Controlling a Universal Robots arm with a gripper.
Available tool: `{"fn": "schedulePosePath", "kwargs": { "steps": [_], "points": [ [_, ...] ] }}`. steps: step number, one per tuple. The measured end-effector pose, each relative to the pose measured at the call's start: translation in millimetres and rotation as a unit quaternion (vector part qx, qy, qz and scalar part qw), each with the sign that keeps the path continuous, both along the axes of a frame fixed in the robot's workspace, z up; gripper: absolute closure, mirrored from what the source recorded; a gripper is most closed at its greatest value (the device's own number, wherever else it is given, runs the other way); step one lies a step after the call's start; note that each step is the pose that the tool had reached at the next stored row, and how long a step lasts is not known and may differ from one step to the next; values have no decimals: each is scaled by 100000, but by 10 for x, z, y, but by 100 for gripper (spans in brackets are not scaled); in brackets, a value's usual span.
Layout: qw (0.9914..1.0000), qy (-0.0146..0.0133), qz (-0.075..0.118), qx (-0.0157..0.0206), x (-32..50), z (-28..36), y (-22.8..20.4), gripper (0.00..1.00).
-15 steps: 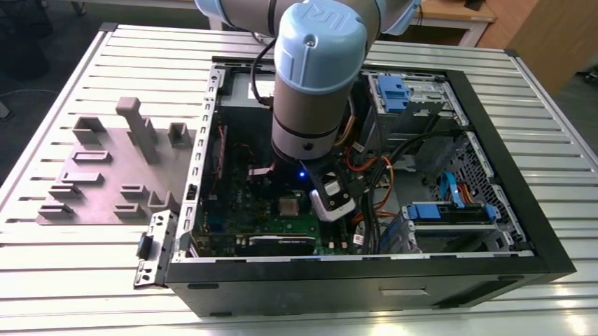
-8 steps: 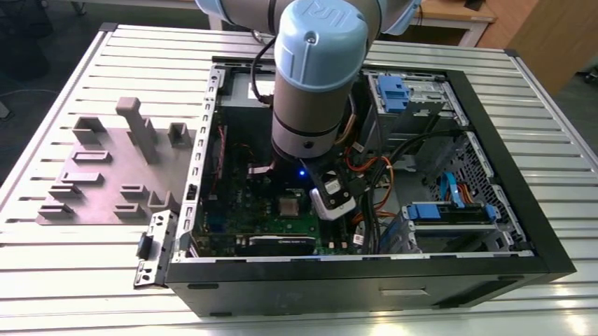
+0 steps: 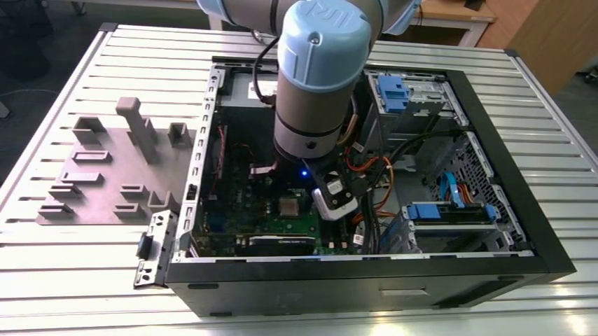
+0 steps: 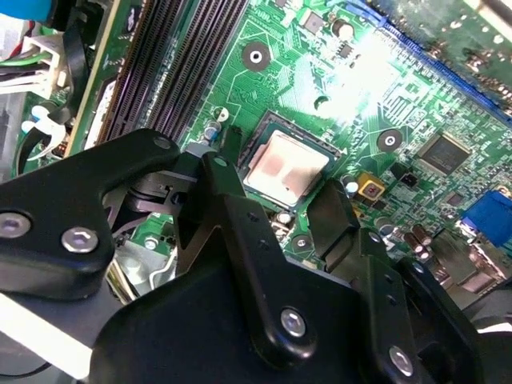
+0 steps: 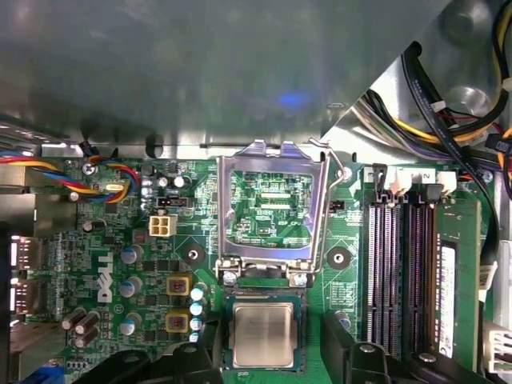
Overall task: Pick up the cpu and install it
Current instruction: 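Place the cpu into insertion slot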
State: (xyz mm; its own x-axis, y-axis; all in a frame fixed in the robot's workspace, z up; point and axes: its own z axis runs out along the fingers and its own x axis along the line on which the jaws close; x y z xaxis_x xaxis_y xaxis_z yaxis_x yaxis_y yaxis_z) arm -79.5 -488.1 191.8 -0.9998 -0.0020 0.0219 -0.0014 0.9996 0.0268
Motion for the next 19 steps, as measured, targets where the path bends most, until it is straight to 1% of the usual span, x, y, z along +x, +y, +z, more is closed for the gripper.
{"fn": "schedulePosePath", "kwargs": {
  "steps": [8,14,17,19],
  "points": [
    [100000,5,-5,-5,40,-6,0,40],
    [100000,-1,-25,12,52,-11,0,40],
    [100000,-42,-10,74,54,16,2,40],
    [100000,-1,0,11,54,36,0,40]
  ]
}}
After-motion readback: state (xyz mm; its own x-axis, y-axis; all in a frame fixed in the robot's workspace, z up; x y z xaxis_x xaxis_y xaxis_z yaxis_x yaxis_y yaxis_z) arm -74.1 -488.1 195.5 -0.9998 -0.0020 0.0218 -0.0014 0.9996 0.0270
